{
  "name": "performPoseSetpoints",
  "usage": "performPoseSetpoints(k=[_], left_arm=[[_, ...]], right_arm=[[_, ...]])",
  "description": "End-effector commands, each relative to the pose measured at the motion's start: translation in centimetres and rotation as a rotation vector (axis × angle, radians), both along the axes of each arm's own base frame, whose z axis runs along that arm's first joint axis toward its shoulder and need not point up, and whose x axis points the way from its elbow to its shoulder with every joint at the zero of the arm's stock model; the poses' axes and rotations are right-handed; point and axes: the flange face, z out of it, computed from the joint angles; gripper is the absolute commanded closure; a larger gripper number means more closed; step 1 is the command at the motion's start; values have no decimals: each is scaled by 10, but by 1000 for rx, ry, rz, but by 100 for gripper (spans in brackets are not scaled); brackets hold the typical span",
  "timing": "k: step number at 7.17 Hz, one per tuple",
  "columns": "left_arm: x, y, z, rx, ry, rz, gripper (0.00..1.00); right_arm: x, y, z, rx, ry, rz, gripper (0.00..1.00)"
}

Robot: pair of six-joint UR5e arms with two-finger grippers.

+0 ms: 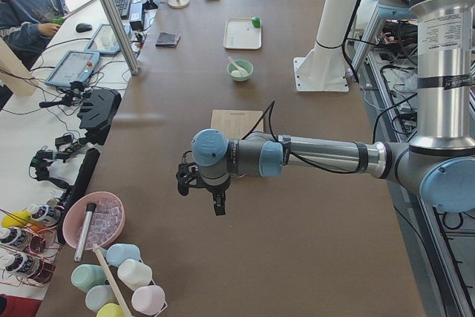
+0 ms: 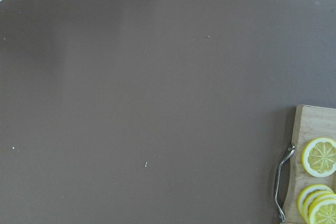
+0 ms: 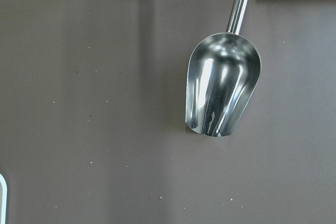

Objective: Put spoon and bun in bowl

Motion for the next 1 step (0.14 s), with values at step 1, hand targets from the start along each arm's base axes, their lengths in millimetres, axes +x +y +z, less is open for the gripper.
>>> performPoseSetpoints(k=[1], left_arm=[[0, 2, 3, -7, 1, 0, 2]], right_arm=[[-8, -5, -5, 7, 1, -13, 0]])
